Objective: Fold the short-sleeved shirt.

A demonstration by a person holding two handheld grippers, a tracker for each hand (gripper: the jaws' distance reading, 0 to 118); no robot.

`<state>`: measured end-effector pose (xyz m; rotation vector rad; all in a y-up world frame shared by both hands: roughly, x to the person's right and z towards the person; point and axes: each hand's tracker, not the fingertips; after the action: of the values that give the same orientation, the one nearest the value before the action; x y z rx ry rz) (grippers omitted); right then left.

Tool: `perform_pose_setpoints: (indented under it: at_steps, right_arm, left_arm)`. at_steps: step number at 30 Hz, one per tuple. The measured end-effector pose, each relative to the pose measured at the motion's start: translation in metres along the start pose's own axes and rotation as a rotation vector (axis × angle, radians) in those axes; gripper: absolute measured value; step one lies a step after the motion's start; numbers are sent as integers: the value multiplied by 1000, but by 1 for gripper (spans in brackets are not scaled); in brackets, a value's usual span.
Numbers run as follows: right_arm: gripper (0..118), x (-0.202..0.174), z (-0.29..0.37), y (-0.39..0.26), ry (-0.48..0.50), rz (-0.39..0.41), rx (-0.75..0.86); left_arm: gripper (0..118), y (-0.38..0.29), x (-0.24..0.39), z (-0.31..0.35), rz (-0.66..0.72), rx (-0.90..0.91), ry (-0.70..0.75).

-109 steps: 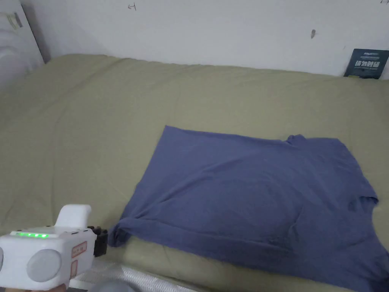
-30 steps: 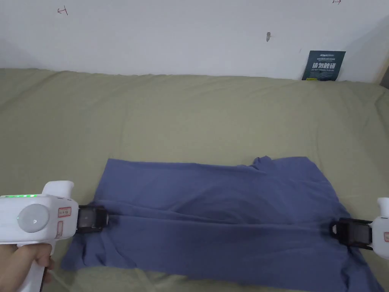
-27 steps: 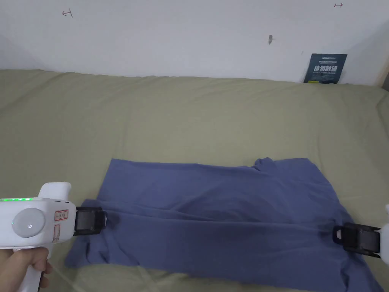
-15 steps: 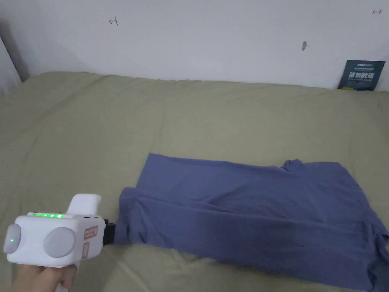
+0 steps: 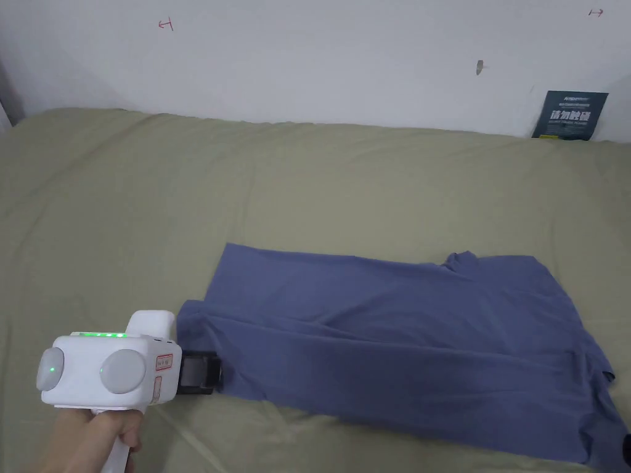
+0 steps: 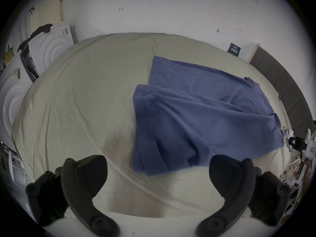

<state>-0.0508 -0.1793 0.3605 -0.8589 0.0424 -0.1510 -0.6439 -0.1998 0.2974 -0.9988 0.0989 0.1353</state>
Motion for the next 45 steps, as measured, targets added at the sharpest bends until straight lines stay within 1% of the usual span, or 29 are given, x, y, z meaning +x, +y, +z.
perform_pose_setpoints:
  at_steps: [2, 3, 4, 6, 7, 8, 9, 10, 11, 13, 14, 16, 17, 18, 19, 20, 21, 22, 23, 29, 30, 31, 32, 33, 34, 35, 37, 45]
  right_arm:
    - [0, -1, -3, 1, -1, 5, -10]
    - [0, -1, -3, 1, 0, 5, -13]
    - [0, -1, -3, 1, 5, 3, -18]
    - [0, 1, -6, 1, 4, 3, -24]
    - [0, 2, -7, 2, 5, 6, -28]
    - [0, 3, -7, 2, 4, 6, -27]
    - [0, 4, -7, 2, 2, 6, -25]
    - [0, 18, -22, 3, 25, 8, -40]
    - [0, 24, -26, 5, 21, 5, -39]
    - [0, 30, -29, 10, 17, 7, -34]
    - [0, 26, -26, 10, 15, 19, -25]
    - [1, 26, -25, 12, 28, 11, -16]
    - [20, 27, -26, 14, 21, 18, -9]
    - [59, 24, -27, 11, 4, 17, -7]
    - [105, 22, -33, 11, 28, 40, -65]
    - [118, 21, -38, 9, 49, 33, -88]
    - [118, 23, -45, 10, 48, 38, -67]
    - [118, 16, -49, 13, 56, 56, -87]
    - [118, 12, -55, 14, 48, 55, -90]
    - [117, 19, -90, 12, 43, 71, -167]
    - [107, 20, -88, 13, 37, 67, -170]
    - [79, 21, -84, 14, 42, 66, -171]
    - [26, 23, -83, 13, 35, 65, -156]
    - [7, 25, -82, 13, 27, 69, -147]
    - [7, 23, -72, 15, 77, 60, -143]
    - [6, 23, -67, 14, 94, 38, -143]
    - [6, 21, -61, 12, 65, 71, -131]
    - [6, 20, -28, 13, 68, 62, -84]
  left_arm:
    - [116, 5, -1, -10, 10, -21, 8]
    - [114, 6, -1, -13, 10, -31, 12]
    - [108, 4, 3, -18, 2, -40, 20]
    - [50, 3, 5, -18, -10, -56, 39]
    - [36, 2, 3, -16, -7, -60, 24]
    - [13, 1, 4, -15, 13, -60, -35]
    - [8, 2, 6, -12, 13, -60, -12]
    - [8, 4, 9, -9, 21, -67, -54]
    - [7, 5, 13, -8, 8, -58, -17]
    - [7, 3, 18, -10, -17, -57, -6]
    - [7, 3, 18, -10, -20, -60, -6]
    - [7, 3, 18, -10, -15, -60, -4]
    - [7, 3, 18, -9, -15, -61, -6]
    - [7, 3, 18, -9, -15, -62, -7]
    - [7, 3, 19, -8, -19, -62, -7]
    - [7, 3, 19, -9, -24, -62, -6]
    - [7, 3, 19, -9, -25, -61, -5]
    - [7, 3, 20, -8, -25, -61, -4]
    - [7, 3, 20, -8, -23, -60, -4]
    - [7, 4, 20, -10, -29, -66, -3]
    - [7, 4, 20, -11, -30, -68, -3]
    - [7, 4, 20, -11, -28, -71, -3]
    - [7, 4, 19, -11, -28, -70, -3]
    - [7, 4, 19, -10, -27, -69, -5]
    - [7, 4, 19, -10, -28, -70, -10]
    - [7, 4, 19, -8, -35, -72, -7]
    - [7, 4, 18, -5, -33, -65, -10]
    - [7, -4, 15, 22, -42, -51, -24]
